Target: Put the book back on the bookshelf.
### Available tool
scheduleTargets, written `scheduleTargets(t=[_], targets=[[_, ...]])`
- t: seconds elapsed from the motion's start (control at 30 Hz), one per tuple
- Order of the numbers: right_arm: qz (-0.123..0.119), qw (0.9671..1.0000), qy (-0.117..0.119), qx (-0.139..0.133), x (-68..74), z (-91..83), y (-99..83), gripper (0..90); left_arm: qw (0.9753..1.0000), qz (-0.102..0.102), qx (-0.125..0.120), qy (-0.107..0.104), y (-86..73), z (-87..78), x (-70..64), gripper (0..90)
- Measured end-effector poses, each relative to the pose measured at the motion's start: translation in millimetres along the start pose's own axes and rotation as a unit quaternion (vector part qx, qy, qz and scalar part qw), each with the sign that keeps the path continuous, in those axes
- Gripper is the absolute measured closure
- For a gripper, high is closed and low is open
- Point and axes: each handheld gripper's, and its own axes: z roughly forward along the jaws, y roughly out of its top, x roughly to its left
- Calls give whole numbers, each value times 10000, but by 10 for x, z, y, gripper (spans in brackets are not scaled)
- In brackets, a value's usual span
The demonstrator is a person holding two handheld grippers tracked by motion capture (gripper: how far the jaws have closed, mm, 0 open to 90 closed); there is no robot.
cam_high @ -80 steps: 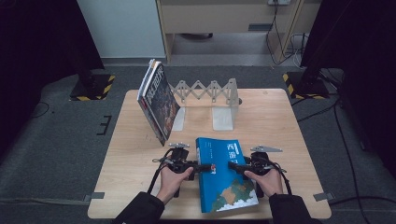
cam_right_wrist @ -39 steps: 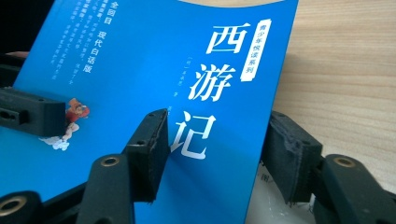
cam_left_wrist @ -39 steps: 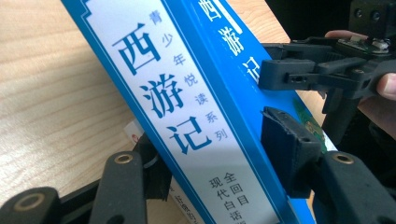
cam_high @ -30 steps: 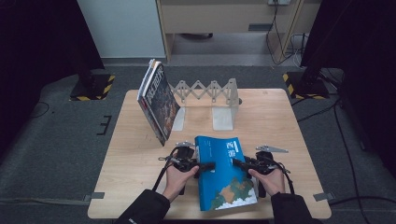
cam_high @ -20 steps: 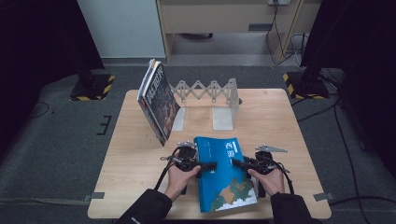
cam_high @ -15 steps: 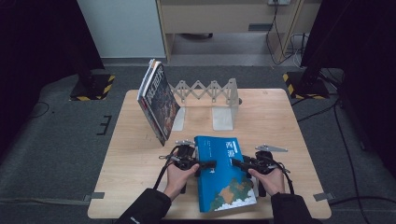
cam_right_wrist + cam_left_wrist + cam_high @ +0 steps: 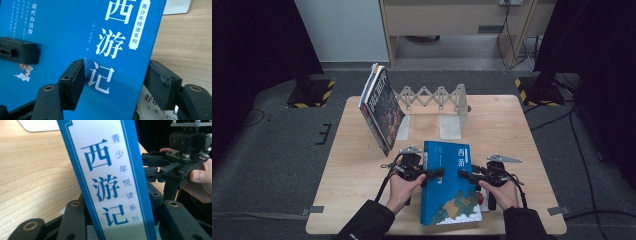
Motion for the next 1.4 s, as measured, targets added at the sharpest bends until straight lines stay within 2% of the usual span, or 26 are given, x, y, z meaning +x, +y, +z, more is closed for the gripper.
scheduleTargets(t=[0.07,0.17,0.2,0.37,0.43,0.5,0.53,0.73,0.87,0.97,1.17,1.27,1.4], targets=[[-25,10000,-9,-5,-1,-40,27,403,10000,37,-53,-21,7,-11,-18,561],[-41,9998,-7,-208,13,-82,47,448,9998,102,-141,-70,30,-33,-42,567],[5,9996,8,-276,22,-99,57,463,9998,127,-151,-65,34,-37,-49,569],[-111,9993,37,-365,36,-133,65,517,9997,192,-158,-6,42,-30,-67,566],[-236,9990,99,-378,52,-138,72,531,9997,132,-210,-43,42,-26,-69,566],[-312,9986,193,-384,77,-134,80,543,9994,21,-307,-164,43,-13,-66,568],[-325,9984,240,-392,92,-133,83,548,9992,-5,-342,-210,38,-16,-73,542],[-410,9982,260,-362,102,-145,83,538,9990,-74,-410,-156,38,-36,-65,585],[-418,9973,375,-480,93,-152,91,521,9993,25,-360,-123,82,-78,-99,597],[-513,9959,484,-568,96,-156,106,503,9993,84,-354,-132,108,-112,-124,602],[-428,9944,625,-743,95,-204,127,459,9989,211,-395,-142,185,-221,-198,607],[-374,9939,617,-833,72,-235,136,446,9985,198,-485,-152,234,-312,-212,607],[-355,9944,422,-899,19,-279,139,434,9976,237,-640,-81,290,-431,-219,608]])
